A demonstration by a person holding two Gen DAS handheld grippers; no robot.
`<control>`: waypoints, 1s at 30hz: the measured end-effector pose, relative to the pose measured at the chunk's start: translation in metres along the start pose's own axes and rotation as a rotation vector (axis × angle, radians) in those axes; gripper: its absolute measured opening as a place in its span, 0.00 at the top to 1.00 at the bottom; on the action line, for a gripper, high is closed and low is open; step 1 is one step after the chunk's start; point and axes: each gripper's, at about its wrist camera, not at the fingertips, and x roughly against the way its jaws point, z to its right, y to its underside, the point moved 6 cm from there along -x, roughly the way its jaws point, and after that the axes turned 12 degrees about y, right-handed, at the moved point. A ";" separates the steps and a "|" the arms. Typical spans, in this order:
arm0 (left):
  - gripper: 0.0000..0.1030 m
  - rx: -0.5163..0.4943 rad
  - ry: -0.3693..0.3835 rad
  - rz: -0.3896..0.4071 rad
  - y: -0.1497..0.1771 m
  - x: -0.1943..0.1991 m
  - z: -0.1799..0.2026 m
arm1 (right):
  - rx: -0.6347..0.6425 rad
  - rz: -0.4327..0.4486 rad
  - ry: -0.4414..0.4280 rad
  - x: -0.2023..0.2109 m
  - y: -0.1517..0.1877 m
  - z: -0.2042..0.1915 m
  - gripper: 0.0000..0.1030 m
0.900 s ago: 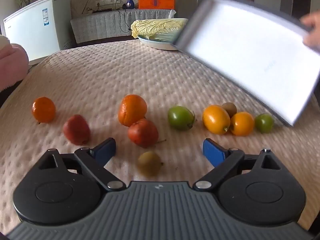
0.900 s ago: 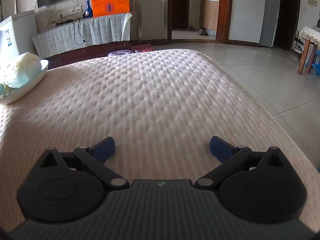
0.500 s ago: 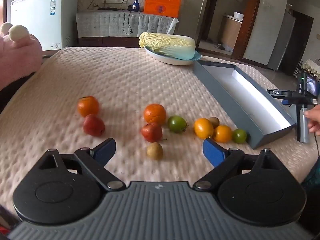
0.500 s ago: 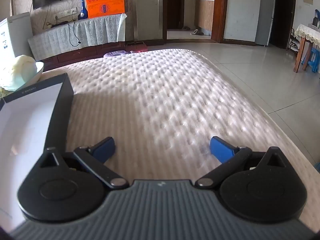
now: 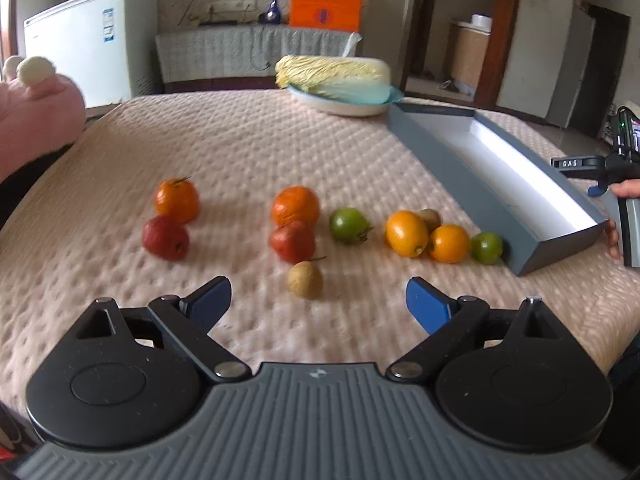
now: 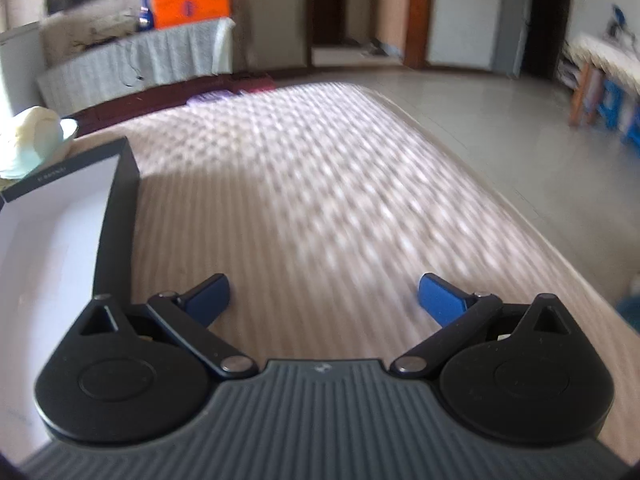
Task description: Organize fruits
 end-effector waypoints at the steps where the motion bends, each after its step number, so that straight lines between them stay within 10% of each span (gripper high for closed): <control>1: 0.06 0.001 0.002 0.000 0.000 -0.001 0.001 | 0.009 -0.016 0.009 0.003 0.000 0.005 0.00; 6: 0.06 -0.013 -0.011 0.010 -0.002 0.001 0.003 | 0.011 0.197 0.137 0.075 -0.020 0.030 0.04; 12: 0.06 0.020 -0.025 0.023 -0.004 0.006 -0.003 | -0.178 0.593 -0.121 0.218 0.001 0.030 0.03; 19: 0.06 0.019 -0.035 0.030 -0.002 0.011 -0.005 | 0.008 0.469 -0.415 0.266 0.061 -0.032 0.06; 23: 0.06 0.027 -0.043 0.036 -0.002 0.014 -0.007 | 0.250 0.412 -0.458 0.280 0.094 -0.075 0.49; 30: 0.06 0.020 -0.042 0.035 -0.001 0.015 -0.007 | 0.455 0.280 -0.561 0.276 0.138 -0.134 0.70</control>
